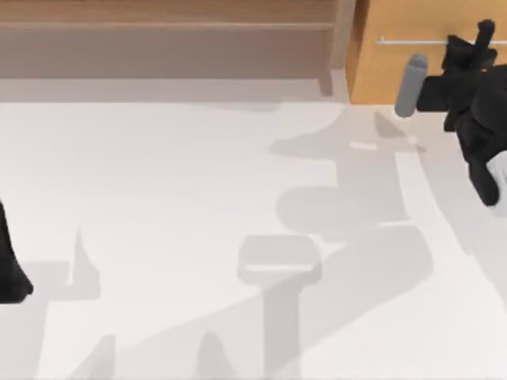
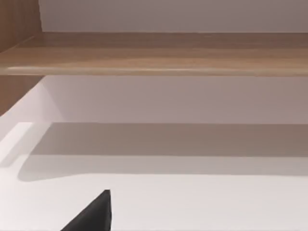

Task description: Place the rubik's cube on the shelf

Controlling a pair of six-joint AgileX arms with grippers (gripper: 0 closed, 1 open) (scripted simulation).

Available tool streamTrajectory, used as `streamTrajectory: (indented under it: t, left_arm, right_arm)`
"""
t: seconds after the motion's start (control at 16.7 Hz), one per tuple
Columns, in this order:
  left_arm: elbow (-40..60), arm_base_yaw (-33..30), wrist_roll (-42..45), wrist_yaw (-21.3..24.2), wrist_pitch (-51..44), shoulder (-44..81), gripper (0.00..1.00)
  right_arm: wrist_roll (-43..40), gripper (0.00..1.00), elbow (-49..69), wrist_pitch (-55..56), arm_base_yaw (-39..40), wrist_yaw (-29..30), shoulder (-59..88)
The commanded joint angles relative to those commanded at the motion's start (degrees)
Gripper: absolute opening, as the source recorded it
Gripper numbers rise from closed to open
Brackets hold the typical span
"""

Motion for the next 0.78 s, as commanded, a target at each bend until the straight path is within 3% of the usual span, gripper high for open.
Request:
streamTrajectory:
  t: [0.24, 0.78]
  left_arm:
    - [0.0, 0.0, 0.0, 0.0, 0.0, 0.0, 1.0]
    - [0.0, 0.0, 0.0, 0.0, 0.0, 0.0, 1.0]
  right_arm:
    - [0.05, 0.0, -1.05, 0.42, 0.28, 0.17, -0.48]
    - [0.26, 0.0, -16.5, 9.07, 2.21, 1.99, -7.07]
